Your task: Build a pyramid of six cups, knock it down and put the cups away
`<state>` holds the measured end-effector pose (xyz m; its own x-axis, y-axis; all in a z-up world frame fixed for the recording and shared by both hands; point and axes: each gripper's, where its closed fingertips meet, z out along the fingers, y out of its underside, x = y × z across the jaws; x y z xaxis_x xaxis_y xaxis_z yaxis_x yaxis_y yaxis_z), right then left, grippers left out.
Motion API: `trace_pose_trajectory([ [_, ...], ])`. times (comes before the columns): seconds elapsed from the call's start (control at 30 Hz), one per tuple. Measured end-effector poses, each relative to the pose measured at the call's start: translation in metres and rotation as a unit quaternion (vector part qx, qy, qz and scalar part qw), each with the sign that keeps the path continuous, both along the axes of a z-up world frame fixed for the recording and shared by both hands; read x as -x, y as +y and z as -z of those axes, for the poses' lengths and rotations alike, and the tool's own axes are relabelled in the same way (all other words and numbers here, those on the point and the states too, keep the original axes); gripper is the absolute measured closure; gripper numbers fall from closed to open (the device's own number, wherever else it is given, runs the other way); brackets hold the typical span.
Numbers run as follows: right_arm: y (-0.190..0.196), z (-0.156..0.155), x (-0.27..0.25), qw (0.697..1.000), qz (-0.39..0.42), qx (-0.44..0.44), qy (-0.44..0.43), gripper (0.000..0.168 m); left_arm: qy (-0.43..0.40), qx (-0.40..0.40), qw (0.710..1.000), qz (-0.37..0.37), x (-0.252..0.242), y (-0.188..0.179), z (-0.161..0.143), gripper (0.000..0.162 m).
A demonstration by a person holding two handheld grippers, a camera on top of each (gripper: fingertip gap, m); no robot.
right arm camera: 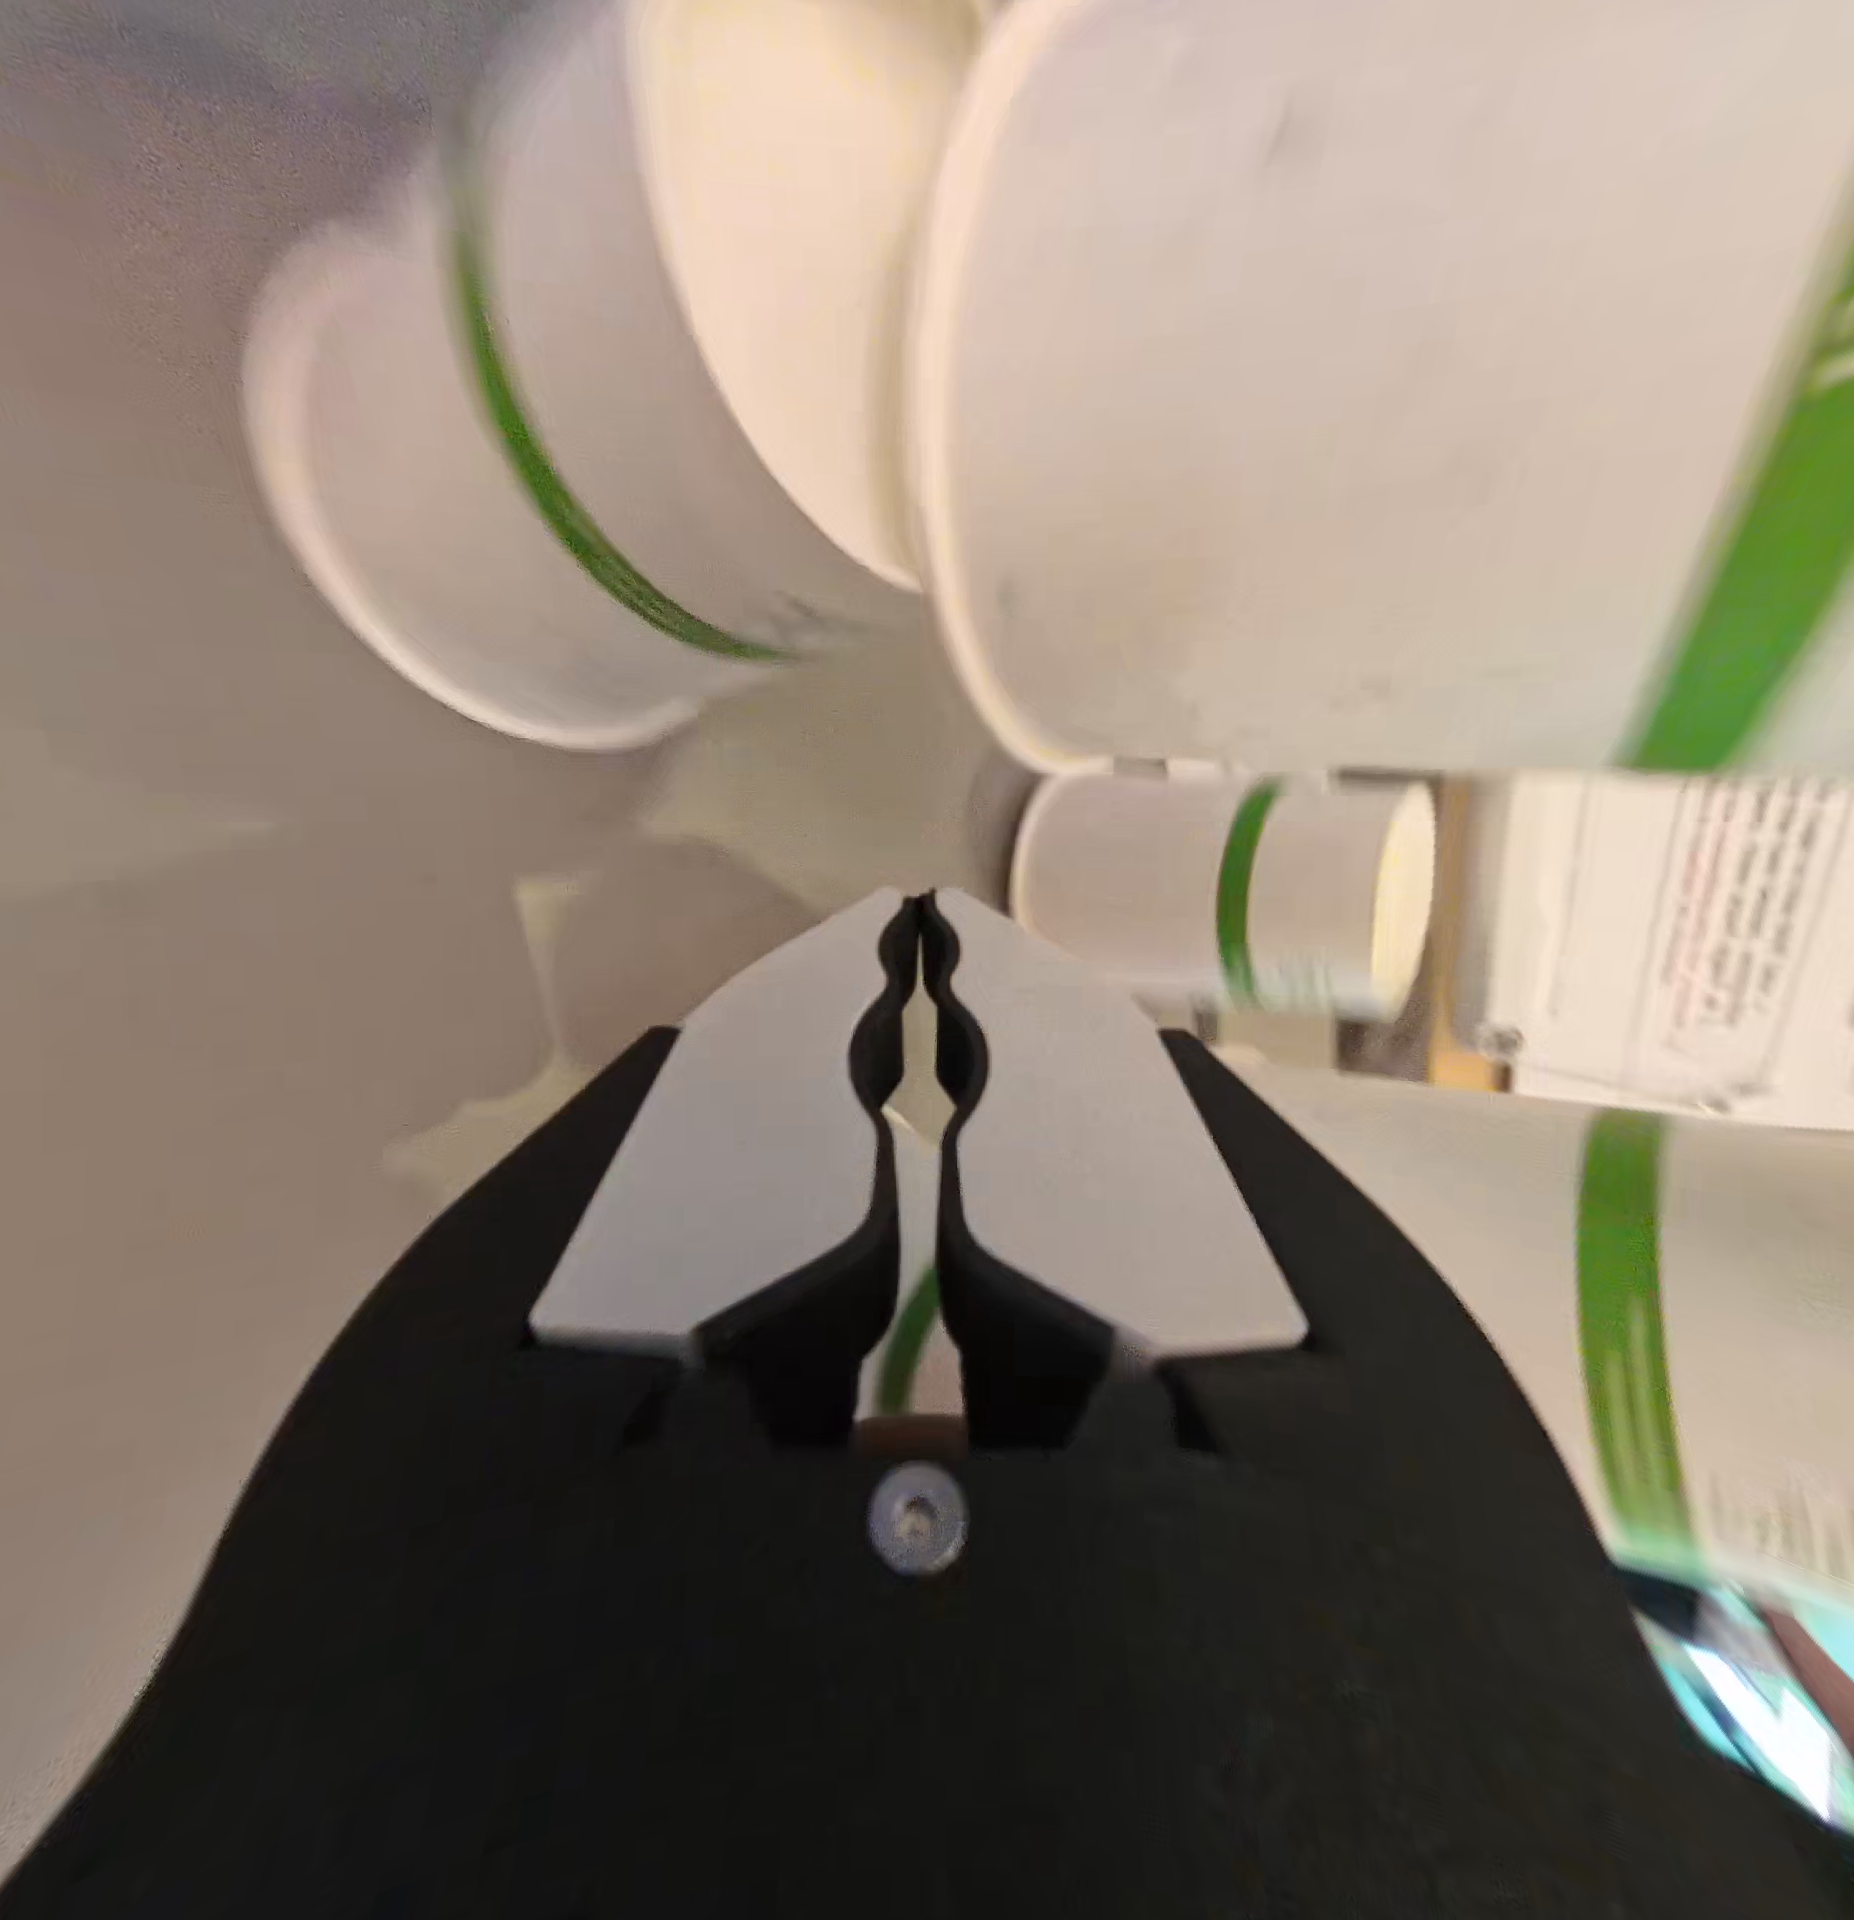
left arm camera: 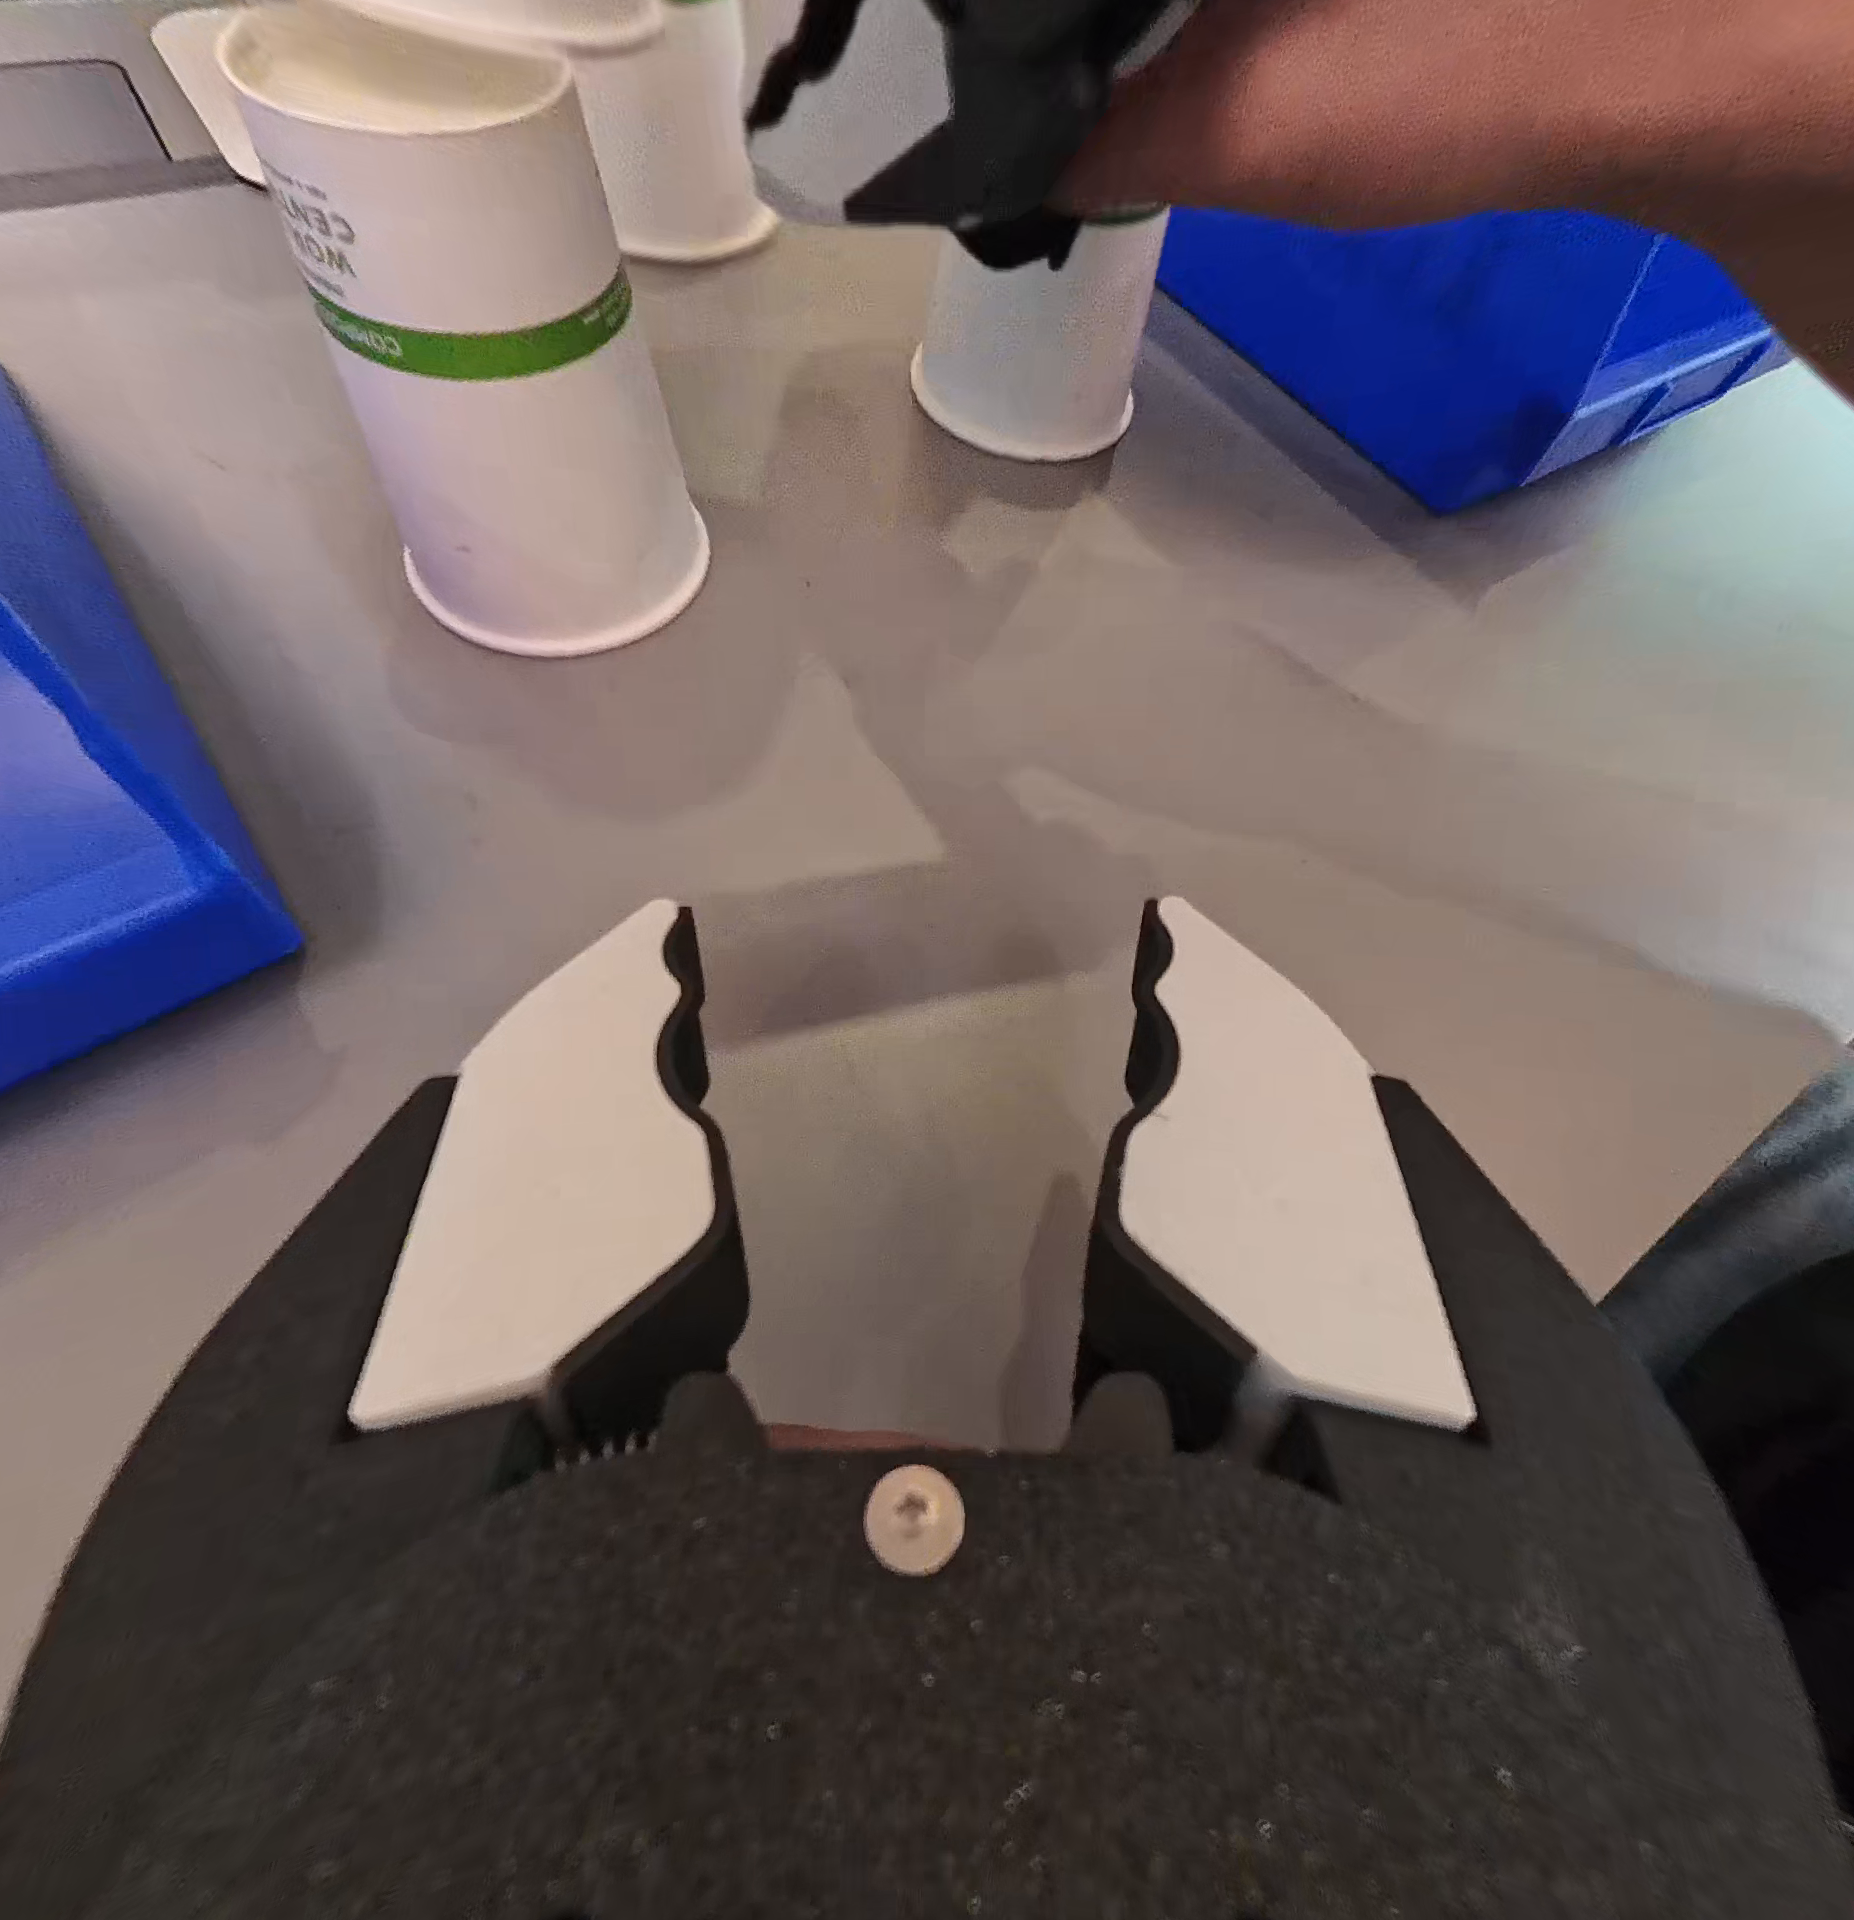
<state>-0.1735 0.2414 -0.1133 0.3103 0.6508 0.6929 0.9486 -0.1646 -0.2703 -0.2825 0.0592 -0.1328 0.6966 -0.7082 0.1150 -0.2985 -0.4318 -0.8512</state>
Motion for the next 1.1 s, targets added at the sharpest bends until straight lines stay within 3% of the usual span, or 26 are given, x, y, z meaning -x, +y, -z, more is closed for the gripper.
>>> trace_pose_trajectory([
  [0.2,-0.118,-0.019,0.017,0.986,-0.079,-0.064,0.129,0.168,0.003,0.008,1.000,0.010,0.003,-0.009,0.003,0.082],
  [0.33,-0.190,-0.013,-0.009,0.966,-0.047,-0.064,0.247,0.168,0.004,0.006,1.000,0.011,0.001,-0.013,0.000,0.082],
  [0.4,-0.211,-0.015,-0.028,0.941,-0.017,-0.084,0.328,0.168,0.005,0.004,1.000,0.011,0.000,-0.015,0.000,0.082],
  [0.53,-0.219,-0.020,-0.080,0.896,0.062,-0.144,0.415,0.143,0.007,0.006,1.000,0.014,-0.005,-0.020,0.003,0.081],
  [0.7,-0.213,-0.039,-0.107,0.831,0.104,-0.140,0.528,0.097,-0.004,-0.015,1.000,-0.001,-0.001,-0.015,-0.002,0.080],
  [0.9,-0.208,-0.029,-0.108,0.822,0.112,-0.117,0.545,0.088,-0.079,0.017,0.996,-0.037,0.008,-0.004,-0.009,0.080],
  [1.1,-0.208,-0.022,-0.105,0.811,0.121,-0.089,0.565,0.089,-0.100,-0.022,0.993,-0.063,0.017,0.006,-0.020,0.080],
])
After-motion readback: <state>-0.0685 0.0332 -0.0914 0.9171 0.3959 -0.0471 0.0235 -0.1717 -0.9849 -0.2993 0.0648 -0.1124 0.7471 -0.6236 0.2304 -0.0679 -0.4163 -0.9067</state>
